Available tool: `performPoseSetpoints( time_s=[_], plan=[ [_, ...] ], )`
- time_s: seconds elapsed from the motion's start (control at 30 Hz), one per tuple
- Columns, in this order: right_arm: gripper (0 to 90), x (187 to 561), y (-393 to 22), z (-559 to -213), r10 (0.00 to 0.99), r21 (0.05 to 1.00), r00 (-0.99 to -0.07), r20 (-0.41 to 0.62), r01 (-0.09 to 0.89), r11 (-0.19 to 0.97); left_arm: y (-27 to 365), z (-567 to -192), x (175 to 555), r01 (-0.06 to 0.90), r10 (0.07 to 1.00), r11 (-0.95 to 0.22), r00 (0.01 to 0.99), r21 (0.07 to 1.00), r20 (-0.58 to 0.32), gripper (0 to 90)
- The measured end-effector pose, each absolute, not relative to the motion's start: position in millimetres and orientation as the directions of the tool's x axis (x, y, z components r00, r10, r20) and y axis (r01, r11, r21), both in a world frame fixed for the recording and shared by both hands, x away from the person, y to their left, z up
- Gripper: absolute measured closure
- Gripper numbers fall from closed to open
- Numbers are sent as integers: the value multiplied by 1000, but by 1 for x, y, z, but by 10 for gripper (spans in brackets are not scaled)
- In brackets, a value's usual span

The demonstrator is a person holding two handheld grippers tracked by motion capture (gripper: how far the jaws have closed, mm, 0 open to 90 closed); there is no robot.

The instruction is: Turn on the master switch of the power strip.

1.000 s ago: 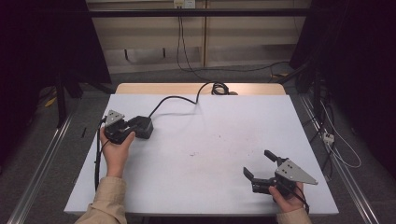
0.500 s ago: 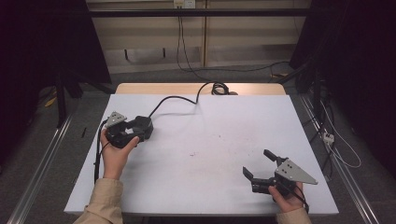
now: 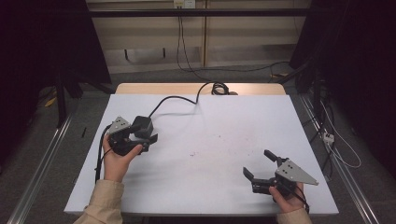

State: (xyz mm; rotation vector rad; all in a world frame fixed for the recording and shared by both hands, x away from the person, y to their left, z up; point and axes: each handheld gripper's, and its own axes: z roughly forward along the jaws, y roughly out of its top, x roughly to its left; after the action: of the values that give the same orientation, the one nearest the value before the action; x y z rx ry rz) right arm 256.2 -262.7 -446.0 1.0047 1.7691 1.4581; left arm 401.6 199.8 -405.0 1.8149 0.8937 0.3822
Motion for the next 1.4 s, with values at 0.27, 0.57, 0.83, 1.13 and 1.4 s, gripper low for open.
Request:
performPoseSetpoints(
  time_s=[0.27,0.57,0.83,1.13,1.4],
  plan=[
    [29,257,-262,-446,857,981,-515,-1,165,100,205,-407,392,393,716,-191,683,899,-147,124],
    [28,257,-261,-446,854,980,-521,6,173,98,204,-408,385,382,703,-214,699,899,-130,108],
    [29,257,-262,-446,852,980,-523,8,172,97,203,-410,378,376,682,-236,721,896,-123,103],
    [29,257,-262,-446,853,981,-521,8,171,95,208,-413,371,374,674,-236,728,897,-126,89],
    [29,257,-262,-446,854,981,-521,10,171,93,214,-420,367,382,668,-227,730,896,-142,84]
  ],
)
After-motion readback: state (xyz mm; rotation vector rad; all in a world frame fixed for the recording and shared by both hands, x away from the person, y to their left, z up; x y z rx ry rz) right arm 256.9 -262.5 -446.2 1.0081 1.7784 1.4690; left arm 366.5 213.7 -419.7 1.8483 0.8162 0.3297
